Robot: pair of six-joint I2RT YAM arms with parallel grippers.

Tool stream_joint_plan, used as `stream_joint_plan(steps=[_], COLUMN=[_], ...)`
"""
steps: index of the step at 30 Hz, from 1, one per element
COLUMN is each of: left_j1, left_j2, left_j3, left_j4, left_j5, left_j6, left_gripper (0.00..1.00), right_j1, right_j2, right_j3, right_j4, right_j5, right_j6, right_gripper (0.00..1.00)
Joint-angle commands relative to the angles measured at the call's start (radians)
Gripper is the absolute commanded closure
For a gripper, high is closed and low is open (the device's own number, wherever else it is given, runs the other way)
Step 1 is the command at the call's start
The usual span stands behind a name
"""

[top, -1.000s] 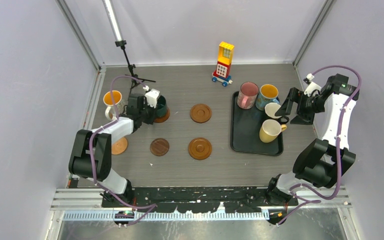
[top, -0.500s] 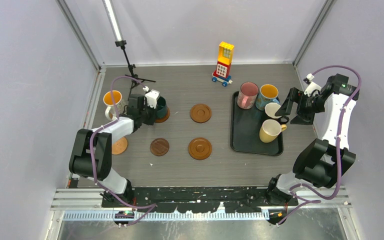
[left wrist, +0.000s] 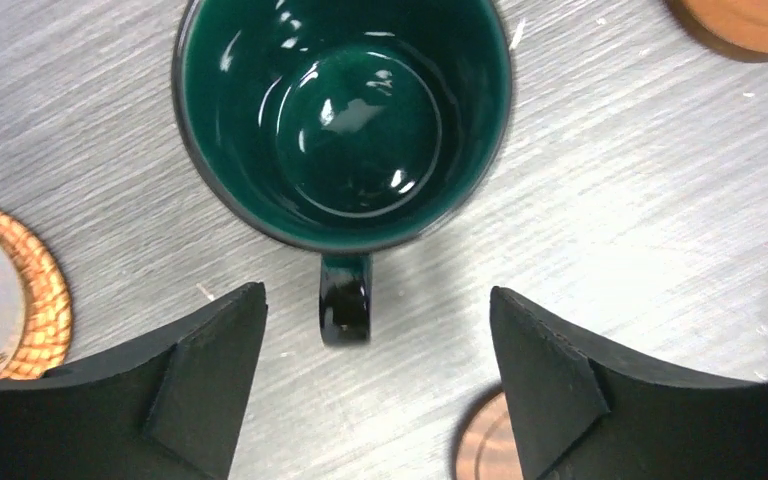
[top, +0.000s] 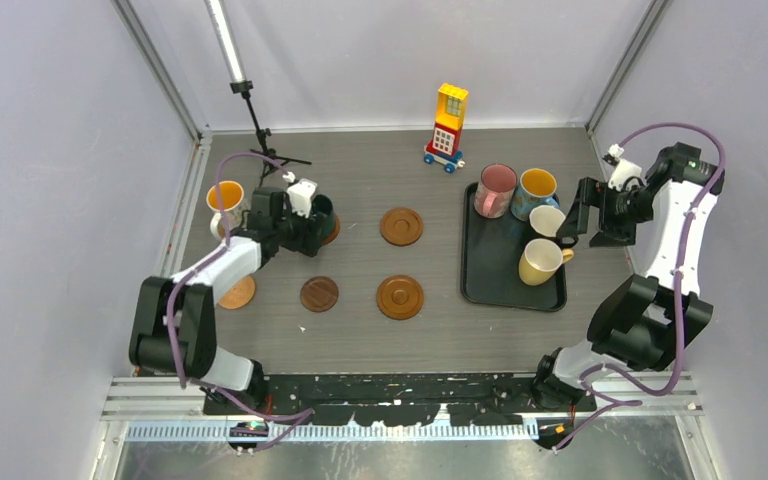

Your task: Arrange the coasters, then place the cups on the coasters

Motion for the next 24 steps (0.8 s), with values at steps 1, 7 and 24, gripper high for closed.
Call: stream_joint_plan(steps=[1,7,24], left_j1=[0.005,-0.002,-0.163], left_j2=[-0.160,-0.252,-0.316], left_j3=[0.067,0.182,0.146], left_j4=[-0.153,-0.384,-0.427], left_j5=[0.065,0.189,0.202], left_j6=[0.041,0.144,0.123], left_gripper=[0.11,0.00,0.00], right_j1=[0.000,0.000,0.017], right_j2=[0.031,0.130,0.262], right_j3=[0.096,0.134,0.118], right_j4=[-0.100,-0.033,0.070], right_j5=[0.123,0.257,0.290], right_j6=[-0.249,-0.345,-0.323], right_gripper=[0.11,0.12,0.28])
